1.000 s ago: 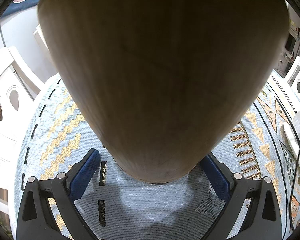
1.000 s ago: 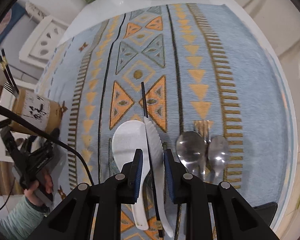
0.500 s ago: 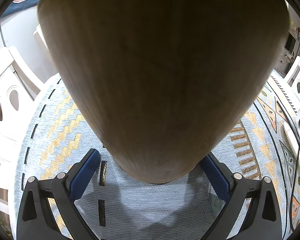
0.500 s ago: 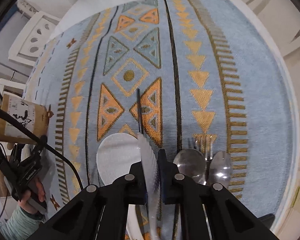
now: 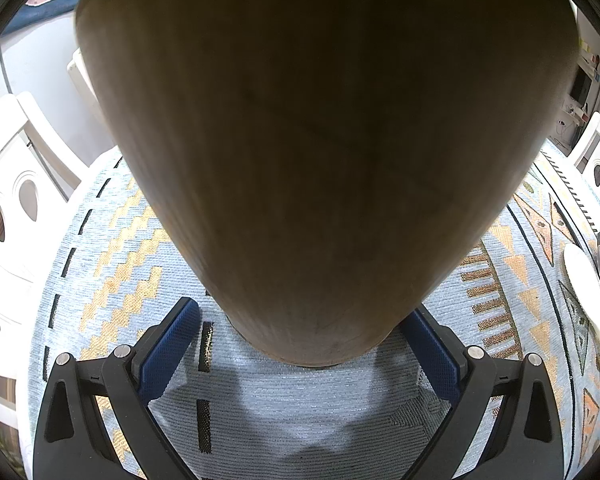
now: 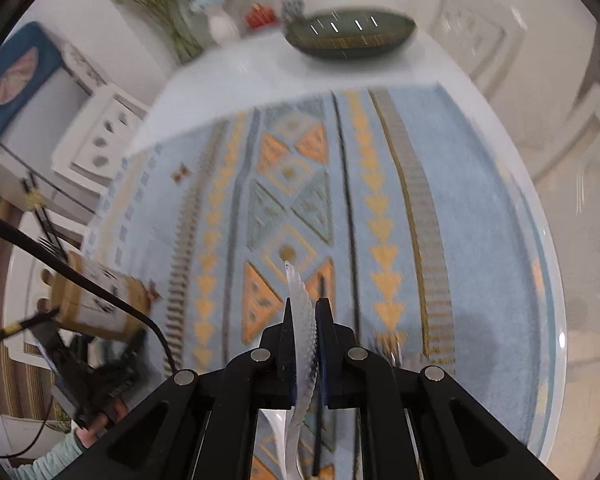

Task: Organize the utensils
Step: 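Carry the white spoon over the wooden cup, lower it in, open right gripper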

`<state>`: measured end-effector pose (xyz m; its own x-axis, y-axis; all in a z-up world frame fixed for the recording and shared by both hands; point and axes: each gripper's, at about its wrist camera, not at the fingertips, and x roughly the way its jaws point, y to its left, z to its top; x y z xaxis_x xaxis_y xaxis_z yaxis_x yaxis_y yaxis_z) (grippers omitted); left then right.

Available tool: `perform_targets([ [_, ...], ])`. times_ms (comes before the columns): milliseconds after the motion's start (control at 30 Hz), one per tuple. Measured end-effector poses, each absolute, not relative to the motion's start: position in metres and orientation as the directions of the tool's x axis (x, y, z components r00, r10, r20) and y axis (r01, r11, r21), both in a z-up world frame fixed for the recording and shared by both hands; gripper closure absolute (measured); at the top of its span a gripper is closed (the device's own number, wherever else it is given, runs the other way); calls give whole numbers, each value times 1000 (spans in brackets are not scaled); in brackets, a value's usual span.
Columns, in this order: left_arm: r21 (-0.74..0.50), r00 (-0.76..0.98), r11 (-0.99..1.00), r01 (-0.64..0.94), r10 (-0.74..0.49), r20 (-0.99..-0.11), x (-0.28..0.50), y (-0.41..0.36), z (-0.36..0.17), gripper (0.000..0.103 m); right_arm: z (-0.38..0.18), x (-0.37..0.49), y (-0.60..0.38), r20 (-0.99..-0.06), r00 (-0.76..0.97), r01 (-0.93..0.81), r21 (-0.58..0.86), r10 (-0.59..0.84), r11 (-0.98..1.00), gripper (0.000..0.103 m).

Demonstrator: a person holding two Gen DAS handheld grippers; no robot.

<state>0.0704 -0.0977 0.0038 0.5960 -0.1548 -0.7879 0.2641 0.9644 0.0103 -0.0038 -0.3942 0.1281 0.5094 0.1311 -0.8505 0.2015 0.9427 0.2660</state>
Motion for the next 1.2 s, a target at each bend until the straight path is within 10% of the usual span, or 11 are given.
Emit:
perform_targets([
  [600,11,596,964,264,-155,-788,70,-98,4,2,247,60,-266,-473,820,-188,310,323,932,96],
  [1200,10,596,964,264,-155,-788,70,-98,4,2,220,98,-219,-431,793,-220,458,431,862,96],
])
